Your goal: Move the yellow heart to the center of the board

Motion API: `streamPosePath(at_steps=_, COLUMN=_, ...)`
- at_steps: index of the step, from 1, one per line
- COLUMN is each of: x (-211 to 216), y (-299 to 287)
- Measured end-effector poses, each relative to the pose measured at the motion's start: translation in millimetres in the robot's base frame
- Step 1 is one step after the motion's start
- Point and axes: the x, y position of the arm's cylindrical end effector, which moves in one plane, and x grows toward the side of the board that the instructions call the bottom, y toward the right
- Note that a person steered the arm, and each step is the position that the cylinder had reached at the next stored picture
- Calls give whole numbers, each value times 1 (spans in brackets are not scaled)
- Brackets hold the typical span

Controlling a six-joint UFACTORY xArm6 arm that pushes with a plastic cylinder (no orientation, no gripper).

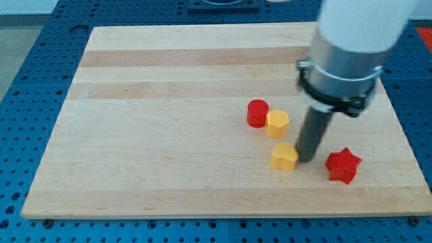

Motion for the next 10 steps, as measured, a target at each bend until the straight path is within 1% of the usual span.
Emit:
streamPosePath(at_steps=1, x=0, y=-34)
streamPosePath(at_steps=2, x=0, y=-8)
streamPosePath(at_steps=3, x=19, y=1)
streamPosePath(at_steps=4, x=53, y=-3)
streamPosePath(at_steps=5, x=60, y=-41)
streamPosePath(at_steps=6, x=19, y=-50)
streamPosePath(at_steps=7, x=0, y=-50)
streamPosePath(at_steps=8, x=0, y=-61)
streamPosePath(at_steps=10, x=21, y=-99)
